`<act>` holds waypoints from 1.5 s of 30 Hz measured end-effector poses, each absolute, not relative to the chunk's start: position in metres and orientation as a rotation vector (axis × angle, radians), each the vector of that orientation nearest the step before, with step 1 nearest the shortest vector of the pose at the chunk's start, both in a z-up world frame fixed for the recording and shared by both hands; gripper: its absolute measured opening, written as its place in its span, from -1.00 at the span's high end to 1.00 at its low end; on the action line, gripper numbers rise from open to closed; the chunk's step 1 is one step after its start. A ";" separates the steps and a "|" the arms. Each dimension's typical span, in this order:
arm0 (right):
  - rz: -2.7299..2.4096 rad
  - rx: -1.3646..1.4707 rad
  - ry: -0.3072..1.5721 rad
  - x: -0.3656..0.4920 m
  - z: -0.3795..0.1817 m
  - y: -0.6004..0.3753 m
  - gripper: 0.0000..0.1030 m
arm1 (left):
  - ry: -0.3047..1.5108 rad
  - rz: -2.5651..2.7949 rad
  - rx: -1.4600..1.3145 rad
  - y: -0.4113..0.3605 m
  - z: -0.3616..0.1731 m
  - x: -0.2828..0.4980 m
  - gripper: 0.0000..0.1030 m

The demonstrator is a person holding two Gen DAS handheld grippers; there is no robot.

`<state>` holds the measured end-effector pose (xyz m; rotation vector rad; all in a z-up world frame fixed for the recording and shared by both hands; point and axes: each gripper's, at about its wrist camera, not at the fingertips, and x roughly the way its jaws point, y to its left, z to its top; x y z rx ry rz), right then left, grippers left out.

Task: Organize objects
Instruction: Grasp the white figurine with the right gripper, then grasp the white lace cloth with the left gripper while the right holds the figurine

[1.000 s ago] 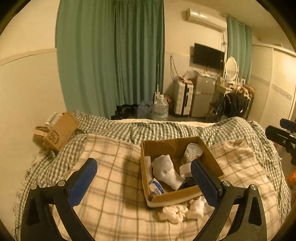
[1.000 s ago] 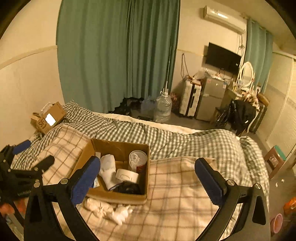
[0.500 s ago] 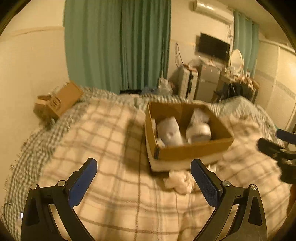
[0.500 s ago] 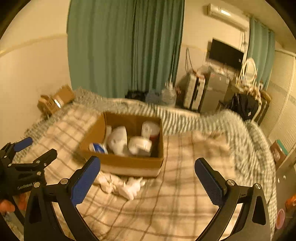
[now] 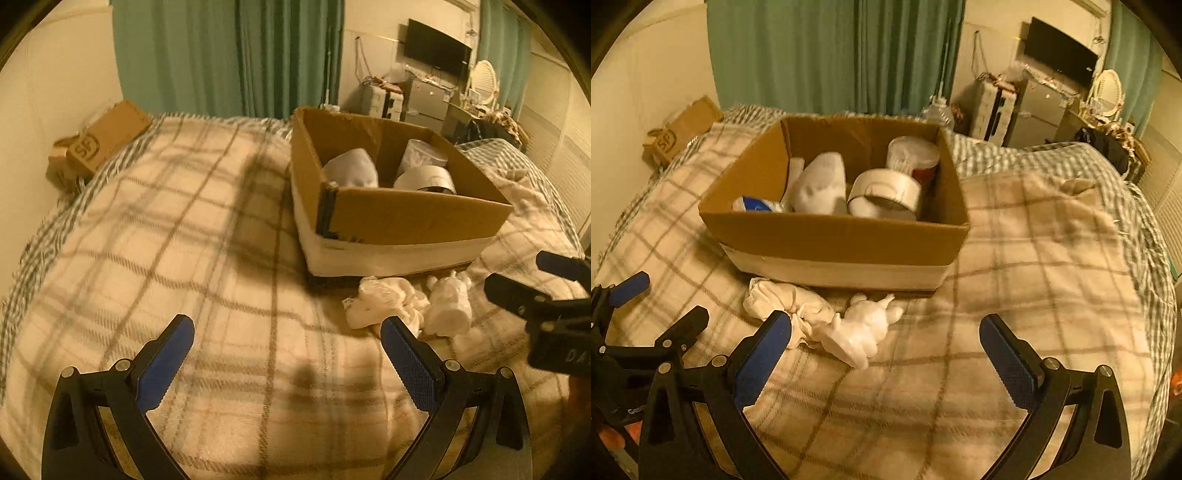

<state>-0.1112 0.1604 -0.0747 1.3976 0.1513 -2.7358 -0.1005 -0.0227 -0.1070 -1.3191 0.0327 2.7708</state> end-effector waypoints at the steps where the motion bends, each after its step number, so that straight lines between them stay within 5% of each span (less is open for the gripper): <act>1: -2.733 1.402 0.166 -0.114 -0.078 0.158 -0.99 | 0.020 2.772 -1.333 -0.025 -0.109 -0.101 -1.00; 9: -2.625 1.515 0.179 -0.136 -0.120 0.149 -0.94 | 0.028 2.775 -1.373 -0.025 -0.115 -0.105 -1.00; 12: -2.582 1.568 0.196 -0.142 -0.135 0.147 -0.67 | 0.054 2.779 -1.372 -0.022 -0.116 -0.104 -1.00; 14: -2.517 1.615 0.174 -0.145 -0.144 0.149 -0.17 | 0.065 2.775 -1.375 -0.020 -0.117 -0.104 -1.00; 27: -2.681 1.358 0.114 -0.101 -0.070 0.189 -0.16 | 0.174 2.663 -1.376 0.031 -0.118 -0.114 -1.00; 38: -2.683 1.404 0.070 -0.104 -0.080 0.199 -0.16 | 0.183 2.504 -1.454 0.069 -0.169 -0.147 -1.00; 41: -2.679 1.419 0.079 -0.105 -0.083 0.198 -0.16 | 0.202 2.511 -1.423 0.070 -0.169 -0.144 -0.54; 43: -2.680 1.420 0.083 -0.105 -0.084 0.198 -0.16 | 0.191 2.509 -1.407 0.069 -0.167 -0.142 0.17; 45: -2.686 1.416 0.085 -0.103 -0.082 0.197 -0.16 | 0.176 2.513 -1.405 0.065 -0.164 -0.139 0.40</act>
